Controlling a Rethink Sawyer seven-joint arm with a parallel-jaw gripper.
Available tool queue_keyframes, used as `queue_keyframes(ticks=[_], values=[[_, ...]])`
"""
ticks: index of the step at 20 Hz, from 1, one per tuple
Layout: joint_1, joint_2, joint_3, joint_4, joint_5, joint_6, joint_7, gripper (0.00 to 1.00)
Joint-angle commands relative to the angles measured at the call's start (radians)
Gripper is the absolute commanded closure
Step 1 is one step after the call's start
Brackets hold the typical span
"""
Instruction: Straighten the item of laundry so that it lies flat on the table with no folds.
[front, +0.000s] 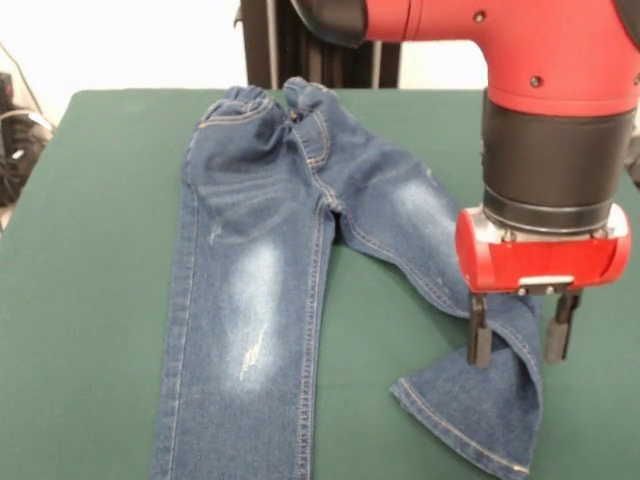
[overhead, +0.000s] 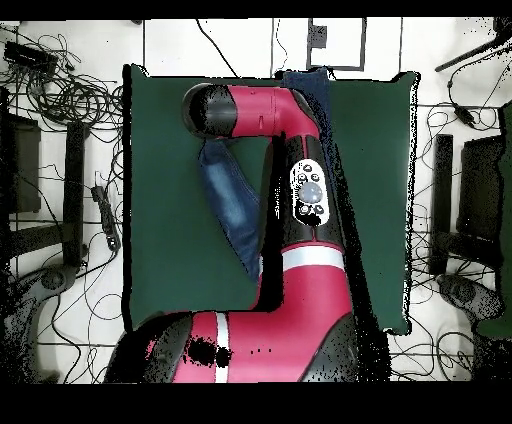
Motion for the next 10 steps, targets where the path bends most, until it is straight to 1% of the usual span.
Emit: queue_keyframes(ticks=[1,7,10], values=[[0.036,0.078,0.015,0.19,0.086,-0.088,0.346,0.0],[0.079,0.132,-0.03,0.188,0.103,-0.164,0.348,0.0],[0.101,0.175,-0.052,0.178,0.115,-0.209,0.355,0.0]])
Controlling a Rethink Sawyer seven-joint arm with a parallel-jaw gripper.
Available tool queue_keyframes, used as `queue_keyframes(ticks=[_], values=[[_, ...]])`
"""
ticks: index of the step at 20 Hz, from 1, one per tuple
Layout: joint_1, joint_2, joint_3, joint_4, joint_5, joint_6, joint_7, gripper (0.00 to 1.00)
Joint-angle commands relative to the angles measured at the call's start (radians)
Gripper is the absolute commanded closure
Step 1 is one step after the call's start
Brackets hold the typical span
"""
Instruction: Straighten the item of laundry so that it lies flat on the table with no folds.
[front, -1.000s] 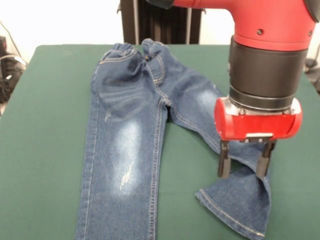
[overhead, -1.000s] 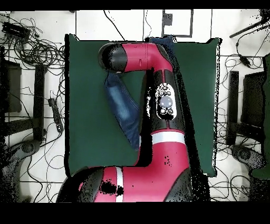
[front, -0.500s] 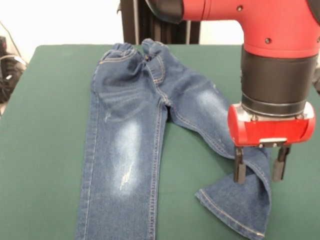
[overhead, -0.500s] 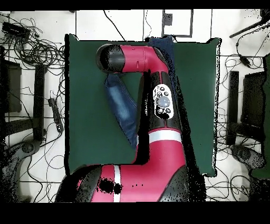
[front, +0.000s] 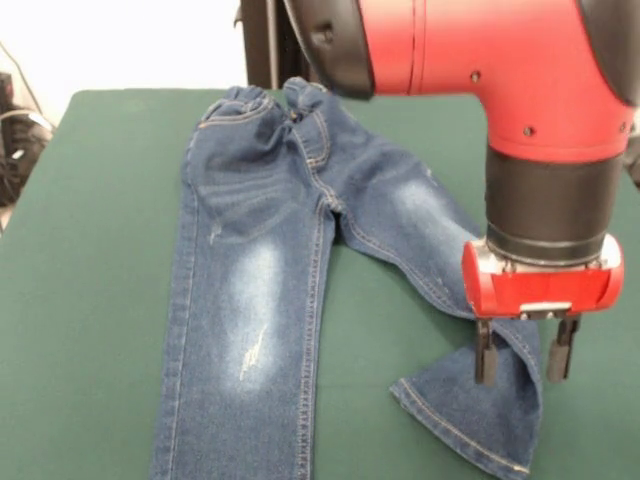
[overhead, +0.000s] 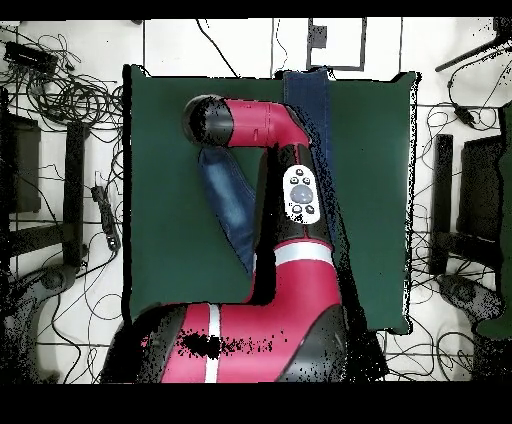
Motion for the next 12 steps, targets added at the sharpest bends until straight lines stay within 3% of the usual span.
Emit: queue_keyframes(ticks=[1,12], values=[[0.081,0.123,-0.023,0.148,0.056,-0.114,0.357,0.0],[0.176,0.213,-0.122,0.095,0.142,-0.15,0.377,0.0]])
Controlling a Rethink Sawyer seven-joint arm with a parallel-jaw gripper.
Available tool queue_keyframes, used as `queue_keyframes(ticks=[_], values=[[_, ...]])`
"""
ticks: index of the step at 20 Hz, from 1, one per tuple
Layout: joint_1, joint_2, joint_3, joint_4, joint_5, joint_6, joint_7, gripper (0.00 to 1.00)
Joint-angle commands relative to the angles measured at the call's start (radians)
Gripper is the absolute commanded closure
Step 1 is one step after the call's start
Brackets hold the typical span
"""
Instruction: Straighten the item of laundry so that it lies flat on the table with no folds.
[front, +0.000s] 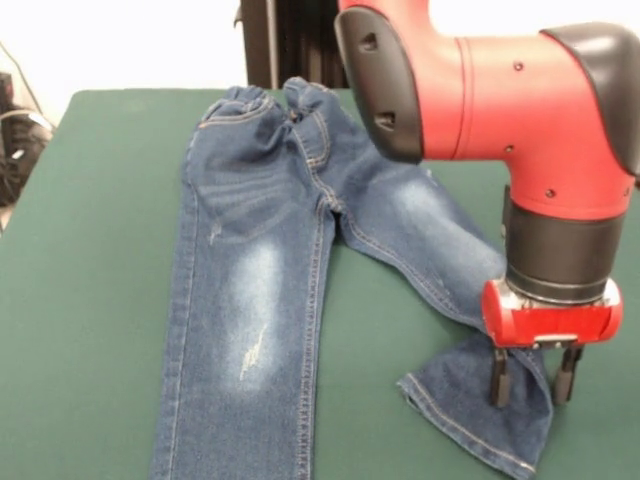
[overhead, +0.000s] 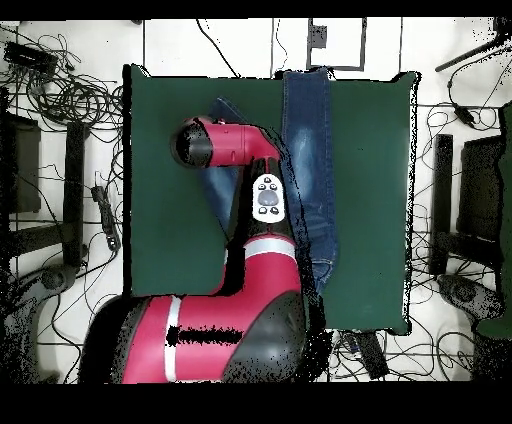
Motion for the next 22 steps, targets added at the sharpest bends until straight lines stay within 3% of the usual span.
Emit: queue_keyframes(ticks=[1,7,8,12,15,16,18,22], values=[[0.081,0.109,-0.018,0.088,0.087,-0.002,0.37,0.0],[0.114,0.115,-0.07,0.079,0.137,-0.016,0.36,0.0],[0.111,0.113,-0.069,0.086,0.149,-0.018,0.358,1.0],[0.097,0.106,-0.063,0.092,0.163,-0.027,0.3,1.0],[0.065,0.072,-0.024,0.145,0.218,-0.054,0.336,1.0],[0.022,0.054,0.035,0.181,0.227,-0.09,0.313,1.0],[-0.147,0.025,0.275,0.315,0.276,-0.177,0.248,1.0],[-0.49,0.113,0.693,0.504,0.353,-0.213,0.107,1.0]])
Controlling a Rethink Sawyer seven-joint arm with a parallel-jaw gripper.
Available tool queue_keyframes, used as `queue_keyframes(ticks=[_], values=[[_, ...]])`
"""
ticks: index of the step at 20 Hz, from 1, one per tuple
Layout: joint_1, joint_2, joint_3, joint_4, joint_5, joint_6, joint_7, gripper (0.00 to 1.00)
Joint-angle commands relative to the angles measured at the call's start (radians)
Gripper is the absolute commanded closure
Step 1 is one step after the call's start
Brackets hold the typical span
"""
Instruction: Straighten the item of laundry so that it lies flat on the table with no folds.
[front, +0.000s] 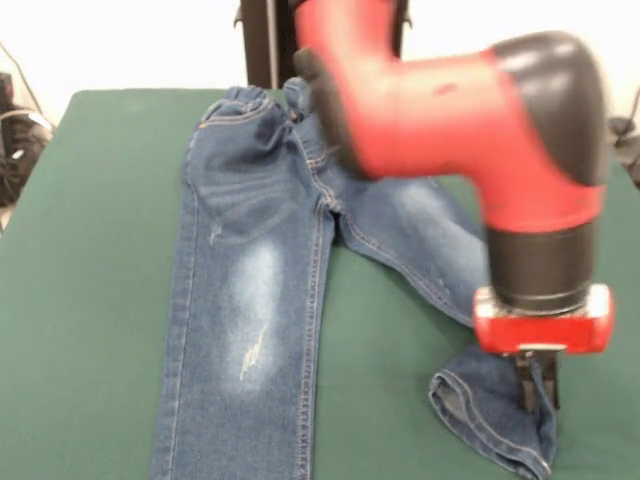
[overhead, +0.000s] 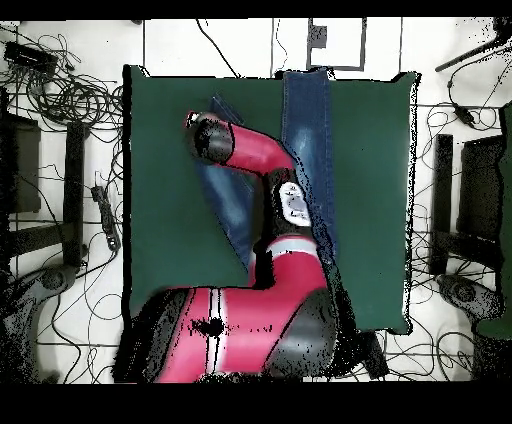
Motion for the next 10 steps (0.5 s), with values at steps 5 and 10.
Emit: queue_keyframes(ticks=[5,10], values=[[-0.518,0.262,0.724,0.432,0.212,-0.126,0.197,1.0],[-0.543,0.293,0.773,0.42,0.157,-0.157,0.192,1.0]])
